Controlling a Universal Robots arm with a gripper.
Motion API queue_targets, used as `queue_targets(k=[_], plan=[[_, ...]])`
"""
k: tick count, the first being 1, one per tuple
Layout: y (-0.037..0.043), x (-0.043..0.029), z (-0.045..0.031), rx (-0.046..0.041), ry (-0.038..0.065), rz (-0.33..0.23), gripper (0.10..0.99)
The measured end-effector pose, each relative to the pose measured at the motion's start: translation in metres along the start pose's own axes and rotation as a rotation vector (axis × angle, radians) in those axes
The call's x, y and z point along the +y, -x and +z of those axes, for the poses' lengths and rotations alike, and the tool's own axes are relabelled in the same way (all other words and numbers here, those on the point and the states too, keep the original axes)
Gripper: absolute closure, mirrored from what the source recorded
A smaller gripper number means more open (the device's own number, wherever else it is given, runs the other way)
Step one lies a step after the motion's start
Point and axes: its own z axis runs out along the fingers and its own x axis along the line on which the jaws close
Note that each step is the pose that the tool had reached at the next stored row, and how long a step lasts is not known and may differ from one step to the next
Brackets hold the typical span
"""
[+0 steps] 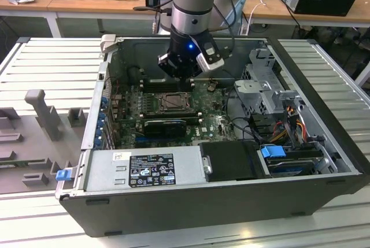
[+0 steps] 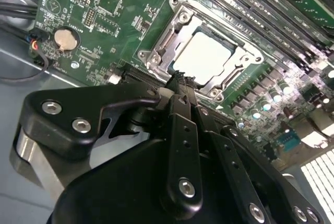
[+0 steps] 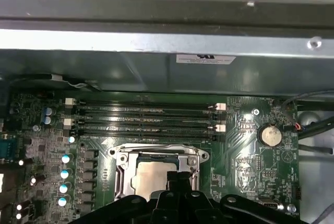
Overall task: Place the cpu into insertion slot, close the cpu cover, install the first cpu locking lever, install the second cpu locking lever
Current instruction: 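Install the second cpu locking lever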
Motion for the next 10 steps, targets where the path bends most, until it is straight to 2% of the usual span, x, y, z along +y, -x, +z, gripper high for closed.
queue_targets(k=[3, 7, 10], plan=[[-0.0001, -0.0021, -0.0012, -0.0001, 0.000, 0.000, 0.980], [-0.0004, -0.0130, -0.0024, 0.0000, 0.000, 0.000, 0.980], [-0.0008, -0.0171, -0.0044, 0.0000, 0.000, 0.000, 0.980]])
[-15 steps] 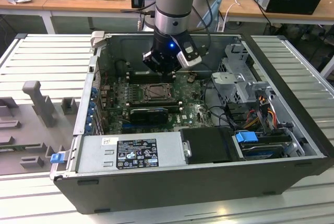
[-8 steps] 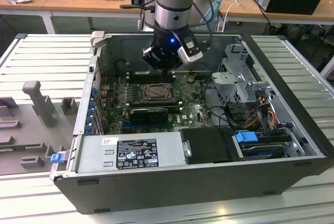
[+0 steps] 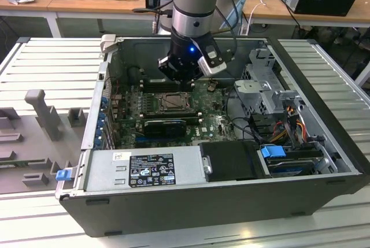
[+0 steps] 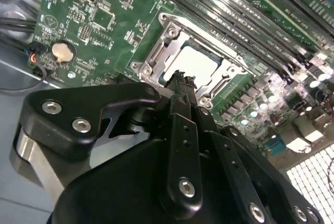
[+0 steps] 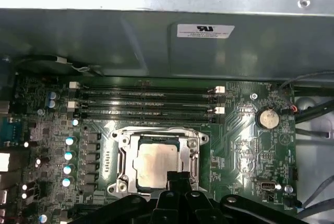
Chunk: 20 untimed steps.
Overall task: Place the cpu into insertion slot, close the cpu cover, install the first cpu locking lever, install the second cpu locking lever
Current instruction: 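Install the second cpu locking lever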
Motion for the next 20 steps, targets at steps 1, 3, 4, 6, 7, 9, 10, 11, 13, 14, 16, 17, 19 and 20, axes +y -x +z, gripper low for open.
queue_targets(k=[1, 3, 4, 6, 7, 9, 10, 11, 13, 14, 16, 17, 19, 20], plan=[[-0.0001, 0.0003, -0.0029, 0.0000, 0.000, 0.000, 0.980], [0.0000, -0.0011, -0.0036, 0.0000, 0.001, 0.000, 0.980], [-0.0001, -0.0027, -0.0039, -0.0001, 0.000, 0.000, 0.980], [-0.0003, -0.0094, -0.0046, 0.0000, 0.001, 0.000, 0.980], [-0.0004, -0.0119, -0.0050, 0.0000, 0.001, 0.000, 0.980], [-0.0006, -0.0189, -0.0057, 0.0000, 0.001, 0.000, 0.980], [-0.0006, -0.0200, -0.0059, -0.0001, 0.001, 0.000, 0.980], [-0.0006, -0.0210, -0.0060, 0.0000, 0.001, 0.000, 0.980], [-0.0007, -0.0248, -0.0063, 0.0000, 0.001, 0.000, 0.980], [-0.0008, -0.0265, -0.0065, -0.0001, 0.001, 0.000, 0.980], [-0.0008, -0.0285, -0.0066, 0.0000, 0.001, 0.000, 0.980], [-0.0008, -0.0298, -0.0067, -0.0001, 0.001, 0.000, 0.980], [-0.0010, -0.0335, -0.0072, 0.0000, 0.001, 0.000, 0.980], [-0.0010, -0.0360, -0.0074, -0.0001, 0.001, 0.000, 0.980]])
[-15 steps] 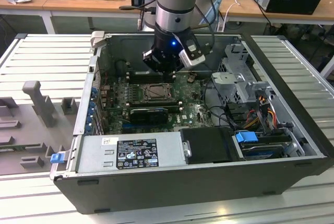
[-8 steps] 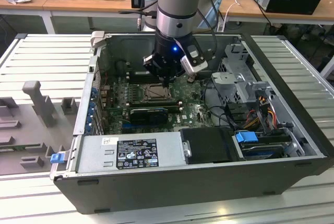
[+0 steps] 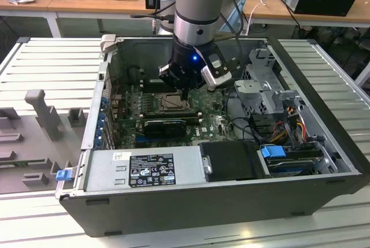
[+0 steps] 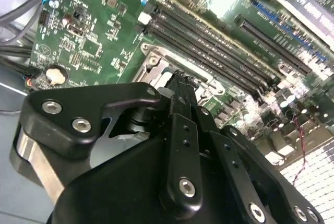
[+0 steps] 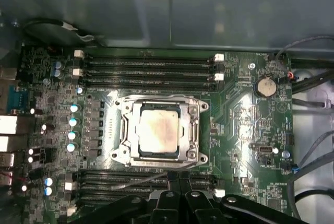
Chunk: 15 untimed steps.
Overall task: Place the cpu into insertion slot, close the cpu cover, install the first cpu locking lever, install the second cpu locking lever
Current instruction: 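Install the second cpu locking lever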
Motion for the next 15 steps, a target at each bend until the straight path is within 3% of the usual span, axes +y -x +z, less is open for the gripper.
queue_targets(k=[10, 15], plan=[[-0.0002, -0.0079, -0.0004, 0.0010, 0.001, 0.000, 0.980], [-0.0003, -0.0100, -0.0004, 0.0041, 0.013, 0.000, 0.980]])
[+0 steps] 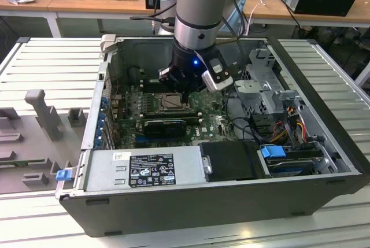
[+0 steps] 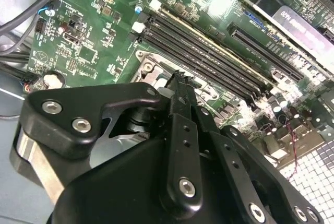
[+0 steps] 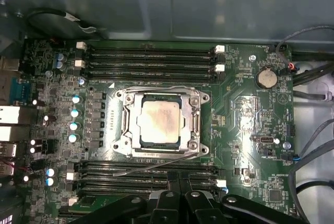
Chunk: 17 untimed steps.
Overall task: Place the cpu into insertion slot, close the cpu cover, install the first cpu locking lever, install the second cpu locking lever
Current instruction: 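Install the second cpu locking lever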
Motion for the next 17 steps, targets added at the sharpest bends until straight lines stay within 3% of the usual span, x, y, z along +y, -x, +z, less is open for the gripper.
queue_targets(k=[8, 12, 17], plan=[[-0.0001, -0.0037, 0.0005, 0.0019, 0.002, 0.000, 0.980], [-0.0001, -0.0058, 0.0008, 0.0151, 0.009, 0.002, 0.980], [-0.0002, -0.0066, 0.0016, 0.0171, 0.009, 0.002, 0.980]])
